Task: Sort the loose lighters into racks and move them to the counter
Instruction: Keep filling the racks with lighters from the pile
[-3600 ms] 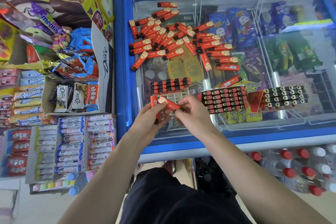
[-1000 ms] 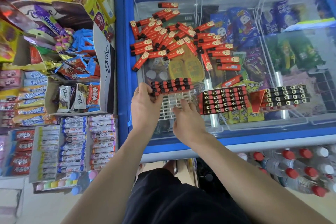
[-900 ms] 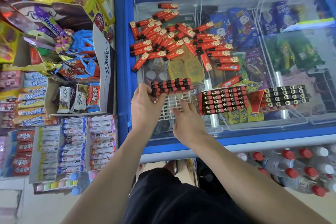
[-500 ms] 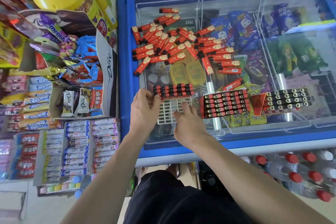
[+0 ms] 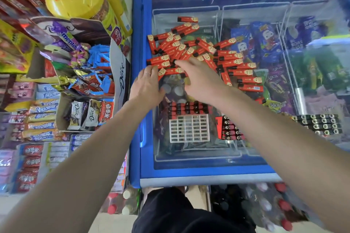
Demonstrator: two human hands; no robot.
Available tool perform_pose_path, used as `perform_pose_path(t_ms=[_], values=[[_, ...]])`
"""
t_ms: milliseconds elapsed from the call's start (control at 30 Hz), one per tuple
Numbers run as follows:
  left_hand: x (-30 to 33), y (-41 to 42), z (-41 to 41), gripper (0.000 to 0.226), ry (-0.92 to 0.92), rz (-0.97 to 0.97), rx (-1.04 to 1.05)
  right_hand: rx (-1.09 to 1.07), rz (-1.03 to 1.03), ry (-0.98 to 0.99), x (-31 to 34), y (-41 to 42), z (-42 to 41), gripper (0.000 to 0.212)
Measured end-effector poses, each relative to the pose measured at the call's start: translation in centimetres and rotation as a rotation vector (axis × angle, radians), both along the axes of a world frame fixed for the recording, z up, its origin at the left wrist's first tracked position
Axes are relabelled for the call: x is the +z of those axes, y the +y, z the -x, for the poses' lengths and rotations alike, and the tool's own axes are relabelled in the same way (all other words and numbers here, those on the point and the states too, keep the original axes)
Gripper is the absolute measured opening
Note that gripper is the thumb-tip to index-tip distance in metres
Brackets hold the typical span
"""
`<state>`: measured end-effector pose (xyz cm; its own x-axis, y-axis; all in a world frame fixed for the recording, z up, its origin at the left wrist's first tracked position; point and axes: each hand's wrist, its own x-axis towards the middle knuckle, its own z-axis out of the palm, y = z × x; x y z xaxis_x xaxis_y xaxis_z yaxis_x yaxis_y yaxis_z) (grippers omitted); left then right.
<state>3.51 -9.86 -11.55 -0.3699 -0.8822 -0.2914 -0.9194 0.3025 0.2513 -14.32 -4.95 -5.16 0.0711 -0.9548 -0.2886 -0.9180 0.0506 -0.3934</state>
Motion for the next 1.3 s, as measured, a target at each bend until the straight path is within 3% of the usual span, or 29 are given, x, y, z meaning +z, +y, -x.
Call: perform_pose_path(t_ms=[100,200,433,633,767,900,1067,1300], values=[[-0.8,-2.5,0.3,0.098,-0.166,0.033,-0.142,0.110,-0.116,0.151,-1.3,-2.8,0.7,0.097],[-1.4,-4.5,0.6,0.105,-0.252,0.010,-0.202,0.189,-0.196,0.292,-3.0,-5.0,1.5,0.106],[-2.5,-6.6,0.9,0.090,-0.302,0.076,-0.298,0.395,-0.139,0.510,-5.9,-9.2,2.5,0.117],[-2.6,-7.0,1.1,0.072,-0.340,0.120,-0.374,0.503,-0.032,0.618,-6.2,-10.0,2.7,0.096],[-2.6,-6.9,0.9,0.057,-0.358,0.154,-0.448,0.471,-0.053,0.625,-6.0,-9.5,2.7,0.084],[-2.6,-6.8,0.7,0.040,-0.304,0.064,-0.480,0.439,-0.114,0.578,-5.9,-8.8,2.5,0.078],[-2.6,-5.6,0.3,0.045,-0.298,0.080,-0.481,0.397,-0.174,0.507,-5.9,-7.9,2.6,0.061],[-1.8,-5.2,0.6,0.030,0.022,-0.077,-0.286,0.228,-0.262,0.358,-6.1,-7.0,2.9,0.038]])
